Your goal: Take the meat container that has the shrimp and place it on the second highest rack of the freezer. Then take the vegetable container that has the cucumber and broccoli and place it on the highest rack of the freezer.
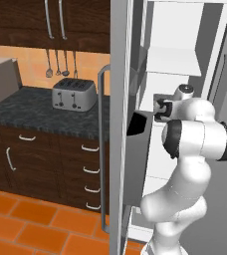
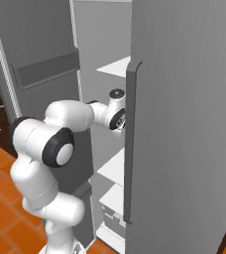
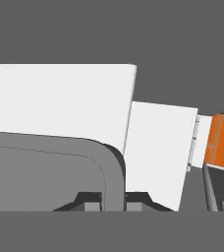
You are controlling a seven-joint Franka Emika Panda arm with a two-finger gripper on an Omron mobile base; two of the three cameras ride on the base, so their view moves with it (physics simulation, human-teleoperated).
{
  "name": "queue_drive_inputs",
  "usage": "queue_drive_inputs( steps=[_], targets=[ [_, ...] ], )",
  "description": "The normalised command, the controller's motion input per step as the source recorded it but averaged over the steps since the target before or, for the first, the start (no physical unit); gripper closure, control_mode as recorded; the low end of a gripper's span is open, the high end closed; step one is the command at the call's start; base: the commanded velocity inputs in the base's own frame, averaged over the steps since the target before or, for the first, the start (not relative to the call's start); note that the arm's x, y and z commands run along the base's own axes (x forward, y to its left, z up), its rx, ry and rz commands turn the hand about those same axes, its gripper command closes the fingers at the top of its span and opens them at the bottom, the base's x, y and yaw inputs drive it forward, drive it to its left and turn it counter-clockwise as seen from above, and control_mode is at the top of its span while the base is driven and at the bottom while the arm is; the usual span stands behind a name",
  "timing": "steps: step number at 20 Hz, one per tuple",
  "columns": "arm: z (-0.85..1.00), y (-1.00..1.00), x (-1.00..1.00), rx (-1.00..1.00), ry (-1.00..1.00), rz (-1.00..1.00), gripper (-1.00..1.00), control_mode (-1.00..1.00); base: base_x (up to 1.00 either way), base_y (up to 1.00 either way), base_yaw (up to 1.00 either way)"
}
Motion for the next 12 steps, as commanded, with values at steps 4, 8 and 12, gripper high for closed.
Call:
queue_drive_inputs(
  steps=[4, 8, 12],
  targets=[
    [-0.19, -0.11, 0.5, 0.0, -0.01, 0.0, 1.0, -1.0, 0.0, 0.0, 0.0],
    [-0.35, -0.12, 0.43, 0.0, -0.01, 0.0, 1.0, -1.0, 0.0, 0.0, 0.0],
    [-0.11, -0.11, 0.63, 0.0, 0.0, 0.0, 1.0, -1.0, 0.0, 0.0, 0.0]
  ],
)
